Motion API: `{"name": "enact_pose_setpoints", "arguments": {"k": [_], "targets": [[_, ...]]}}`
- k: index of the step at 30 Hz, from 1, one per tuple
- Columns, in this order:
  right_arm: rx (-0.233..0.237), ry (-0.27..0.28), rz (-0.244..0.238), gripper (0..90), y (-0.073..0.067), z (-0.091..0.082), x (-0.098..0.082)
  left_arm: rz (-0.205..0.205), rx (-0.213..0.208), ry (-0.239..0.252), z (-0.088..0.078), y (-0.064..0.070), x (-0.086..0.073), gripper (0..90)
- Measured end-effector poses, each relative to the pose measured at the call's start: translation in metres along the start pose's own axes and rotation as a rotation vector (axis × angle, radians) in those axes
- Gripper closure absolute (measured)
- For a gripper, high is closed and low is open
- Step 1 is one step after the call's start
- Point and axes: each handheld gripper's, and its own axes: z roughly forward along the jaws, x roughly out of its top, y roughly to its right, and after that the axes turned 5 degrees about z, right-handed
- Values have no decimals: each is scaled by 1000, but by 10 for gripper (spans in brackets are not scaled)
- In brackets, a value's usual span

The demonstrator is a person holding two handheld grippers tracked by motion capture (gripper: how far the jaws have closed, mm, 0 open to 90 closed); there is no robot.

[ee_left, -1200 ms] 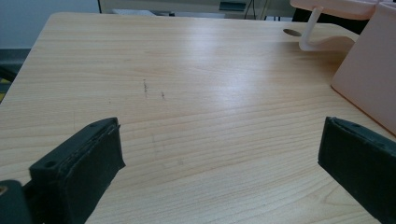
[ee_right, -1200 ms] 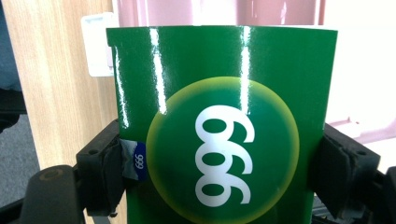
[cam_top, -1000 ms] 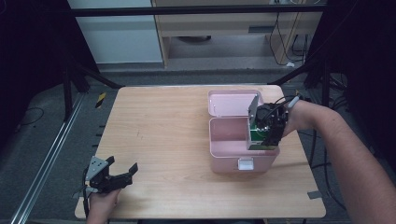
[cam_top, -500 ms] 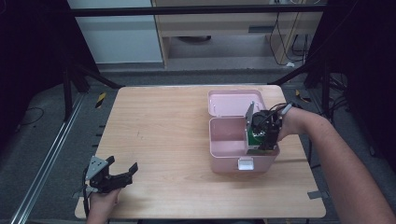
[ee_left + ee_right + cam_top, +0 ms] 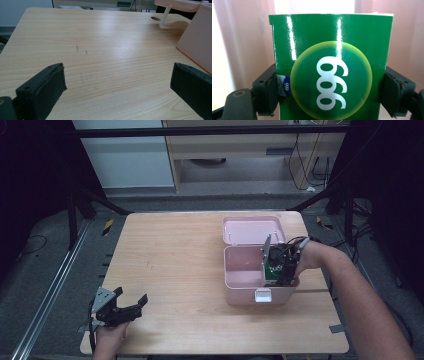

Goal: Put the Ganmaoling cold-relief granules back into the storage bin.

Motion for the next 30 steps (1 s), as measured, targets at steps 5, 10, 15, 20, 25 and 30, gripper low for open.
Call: {"name": "enact_pose_setpoints", "arguments": {"k": [5,10,15,20,25,30], "targets": [[4,-13,-3,176,0,4,-1,-3,0,1,0,0,0,0],[1,-17,-3,175,0,8,1,-4,1,3,0,-1,0,0],[2,-23,-7,174,1,11,1,-7,1,6,-1,-2,0,0],[8,-23,-4,173,1,14,0,-7,1,6,-1,-2,0,0],[13,-28,-5,172,0,17,1,-8,1,8,-2,-2,0,0],[16,-30,-4,169,1,19,1,-7,1,8,-1,-2,0,0]]}}
